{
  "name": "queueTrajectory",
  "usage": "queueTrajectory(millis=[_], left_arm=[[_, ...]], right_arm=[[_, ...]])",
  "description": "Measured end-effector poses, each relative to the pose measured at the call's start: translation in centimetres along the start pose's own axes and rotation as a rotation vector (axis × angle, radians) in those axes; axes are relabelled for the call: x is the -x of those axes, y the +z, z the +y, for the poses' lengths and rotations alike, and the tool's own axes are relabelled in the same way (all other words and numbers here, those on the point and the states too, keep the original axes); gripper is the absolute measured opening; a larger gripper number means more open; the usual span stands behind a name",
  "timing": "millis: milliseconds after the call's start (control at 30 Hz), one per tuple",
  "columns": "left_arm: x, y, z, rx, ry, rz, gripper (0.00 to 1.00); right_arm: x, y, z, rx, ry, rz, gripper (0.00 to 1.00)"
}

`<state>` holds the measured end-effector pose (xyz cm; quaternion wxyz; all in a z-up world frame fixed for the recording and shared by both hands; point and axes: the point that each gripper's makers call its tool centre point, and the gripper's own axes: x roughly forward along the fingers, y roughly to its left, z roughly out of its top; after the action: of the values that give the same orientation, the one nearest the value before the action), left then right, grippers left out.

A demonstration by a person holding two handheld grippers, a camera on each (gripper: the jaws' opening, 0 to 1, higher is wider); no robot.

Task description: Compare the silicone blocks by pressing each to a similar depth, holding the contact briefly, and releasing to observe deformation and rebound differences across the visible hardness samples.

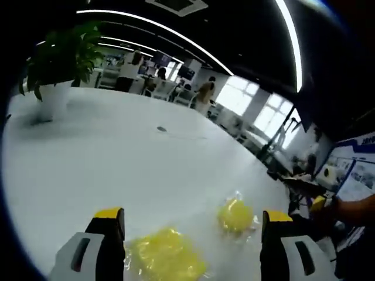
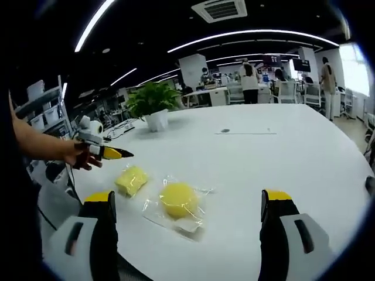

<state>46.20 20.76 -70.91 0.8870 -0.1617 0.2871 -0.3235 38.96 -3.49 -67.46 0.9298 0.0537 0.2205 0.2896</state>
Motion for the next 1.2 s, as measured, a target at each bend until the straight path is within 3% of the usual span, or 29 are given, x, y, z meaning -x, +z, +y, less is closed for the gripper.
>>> queueTrajectory(millis=[267,367,533,567,633,733,867,933,1033,1200], left_arm=[[-1.7,0.6,0.1,0.065,-0.028,0.011,0.91],[-3.0,0.2,-0.2,0.082,-0.043,0.044,0.89],[-4.9,-0.5,0.1,0.012,-0.01,0.059,0.99],[-5.3,-1.0,-0.3,0.036,-0.024,0.093,0.99],[-6.0,-1.1,-0.5,0.071,-0.032,0.098,0.97],[-6.7,-1.2,-1.8,0.161,-0.077,0.08,0.9],[-8.0,-2.6,-1.5,0.178,-0.06,0.119,0.79],[-8.5,-3.2,-1.8,0.257,-0.062,0.155,0.75],[-9.3,-3.2,-1.7,0.271,-0.048,0.141,0.73],[-10.2,-3.7,-2.8,0.303,-0.079,0.172,0.59]], right_arm=[[-0.4,-0.1,-0.1,0.036,0.014,0.054,0.97],[-0.2,0.0,-0.3,0.054,0.033,0.07,0.97],[0.1,-0.2,-0.9,0.058,0.044,0.074,0.96],[0.2,-0.2,-1.2,0.057,0.04,0.076,0.96],[0.3,-0.2,-1.3,0.056,0.039,0.077,0.96],[0.4,-0.9,-1.0,0.101,0.056,0.105,0.96],[0.6,-1.3,-0.6,0.093,0.07,0.109,0.96],[0.9,-1.2,-0.6,0.092,0.069,0.1,0.96],[0.9,-2.0,-1.1,0.103,0.063,0.113,0.96],[1.3,-2.2,-1.0,0.096,0.062,0.117,0.96]])
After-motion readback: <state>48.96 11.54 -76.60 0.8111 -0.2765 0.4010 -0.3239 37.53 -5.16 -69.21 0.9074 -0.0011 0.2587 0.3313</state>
